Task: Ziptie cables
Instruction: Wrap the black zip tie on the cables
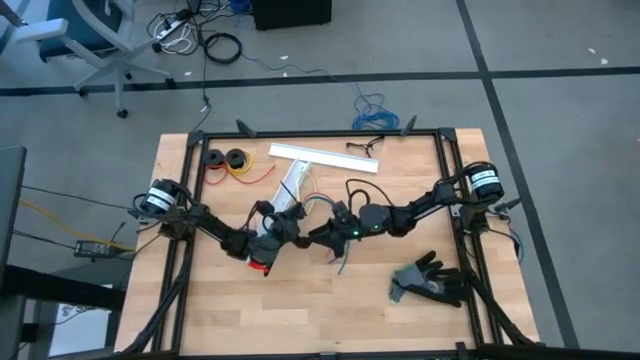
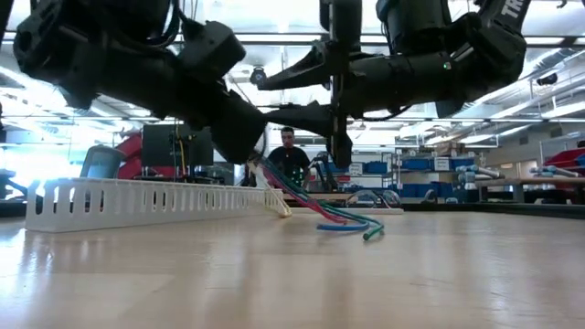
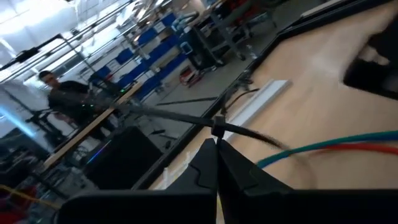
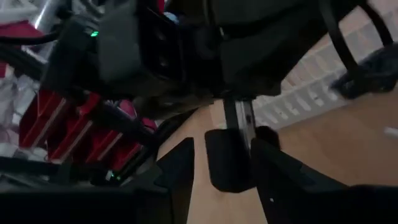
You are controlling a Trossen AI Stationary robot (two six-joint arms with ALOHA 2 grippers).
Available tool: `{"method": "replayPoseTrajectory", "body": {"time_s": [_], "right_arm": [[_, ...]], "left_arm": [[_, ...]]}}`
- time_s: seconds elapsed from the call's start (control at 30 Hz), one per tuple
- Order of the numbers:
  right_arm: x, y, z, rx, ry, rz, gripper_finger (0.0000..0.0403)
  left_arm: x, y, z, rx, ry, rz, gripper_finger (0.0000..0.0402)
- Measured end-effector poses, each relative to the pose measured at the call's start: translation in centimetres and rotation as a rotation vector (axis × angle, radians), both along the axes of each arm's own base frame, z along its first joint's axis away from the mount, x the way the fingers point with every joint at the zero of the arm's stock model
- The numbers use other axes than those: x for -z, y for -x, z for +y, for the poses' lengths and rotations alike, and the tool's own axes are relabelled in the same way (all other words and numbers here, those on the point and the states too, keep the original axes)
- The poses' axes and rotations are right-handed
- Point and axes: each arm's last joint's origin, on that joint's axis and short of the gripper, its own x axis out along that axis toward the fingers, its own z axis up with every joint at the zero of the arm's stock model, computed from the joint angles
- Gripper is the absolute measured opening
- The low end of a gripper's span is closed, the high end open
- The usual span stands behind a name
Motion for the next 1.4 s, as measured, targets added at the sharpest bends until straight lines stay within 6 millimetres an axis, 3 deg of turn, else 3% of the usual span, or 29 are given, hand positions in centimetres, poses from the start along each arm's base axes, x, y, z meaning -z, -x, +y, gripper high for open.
{"method": "replayPoseTrajectory", "body": {"time_s": [0.2, 0.37, 0.5, 0.7, 0.83, 1.2, 1.4], "right_arm": [[-2.0, 1.1, 0.2, -0.075, 0.137, -0.063, 0.0146], [-3.1, 3.0, 0.9, -0.063, 0.355, 0.104, 0.0146], [-2.9, 5.1, 2.1, 0.003, 0.579, 0.321, 0.0146], [-1.7, 6.0, 4.7, 0.044, 0.946, 0.395, 0.0146], [-0.5, 4.2, 5.8, 0.01, 1.136, 0.373, 0.0146], [0.7, -4.0, 6.5, 0.056, 1.629, 0.438, 0.0146], [1.3, -6.1, 6.4, 0.075, 1.787, 0.507, 0.0128]], "left_arm": [[1.0, 1.9, 0.0, 0.046, 0.042, -0.065, 0.0003], [1.8, 4.3, 0.7, 0.193, 0.143, -0.203, 0.0003], [1.8, 5.6, 1.1, 0.307, 0.184, -0.275, 0.0003], [1.9, 6.2, 1.6, 0.421, 0.284, -0.367, 0.0003], [2.3, 6.0, 2.2, 0.422, 0.332, -0.366, 0.0003], [2.8, 5.7, 3.5, 0.389, 0.403, -0.392, 0.0003], [2.8, 5.5, 3.9, 0.423, 0.455, -0.419, 0.0003]]}}
